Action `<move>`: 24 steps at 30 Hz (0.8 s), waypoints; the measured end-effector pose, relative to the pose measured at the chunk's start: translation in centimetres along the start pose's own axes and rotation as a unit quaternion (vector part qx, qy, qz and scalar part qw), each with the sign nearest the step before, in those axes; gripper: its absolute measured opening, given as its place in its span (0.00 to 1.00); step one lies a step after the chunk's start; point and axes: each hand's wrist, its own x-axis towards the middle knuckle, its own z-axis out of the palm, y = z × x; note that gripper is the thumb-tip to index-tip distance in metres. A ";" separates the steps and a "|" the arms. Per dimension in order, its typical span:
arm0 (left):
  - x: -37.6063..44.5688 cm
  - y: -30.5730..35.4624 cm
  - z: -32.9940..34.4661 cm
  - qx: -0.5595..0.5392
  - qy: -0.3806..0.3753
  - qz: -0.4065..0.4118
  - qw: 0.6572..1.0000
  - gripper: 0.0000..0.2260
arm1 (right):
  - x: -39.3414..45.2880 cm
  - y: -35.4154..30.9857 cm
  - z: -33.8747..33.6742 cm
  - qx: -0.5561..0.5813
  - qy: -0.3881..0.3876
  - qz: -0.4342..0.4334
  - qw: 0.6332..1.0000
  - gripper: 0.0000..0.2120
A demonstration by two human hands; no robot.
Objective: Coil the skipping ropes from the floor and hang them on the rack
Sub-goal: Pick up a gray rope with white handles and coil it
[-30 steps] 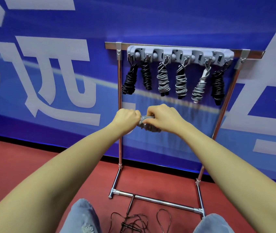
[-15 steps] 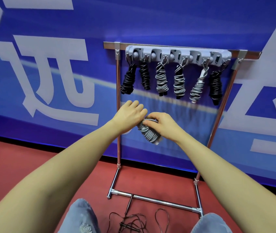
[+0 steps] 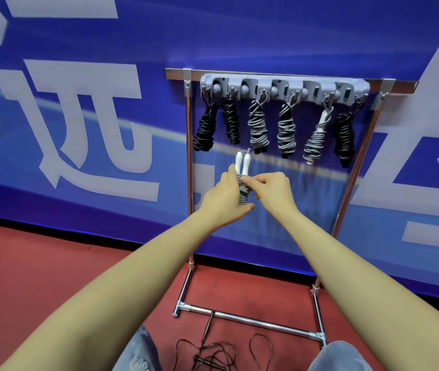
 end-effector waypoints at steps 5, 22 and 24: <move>0.0 1.1 0.3 0.115 0.029 -0.097 0.988 0.26 | -0.4 0.3 0.0 -0.012 -0.069 -0.037 0.997 0.12; 1.4 -0.7 -1.8 -0.142 0.051 -0.142 0.978 0.13 | 0.0 -0.1 -0.7 0.102 -0.074 -0.026 0.992 0.09; 1.2 -0.7 -1.9 -0.120 0.023 -0.137 0.983 0.13 | 0.4 0.2 -0.6 0.087 -0.041 -0.024 0.995 0.11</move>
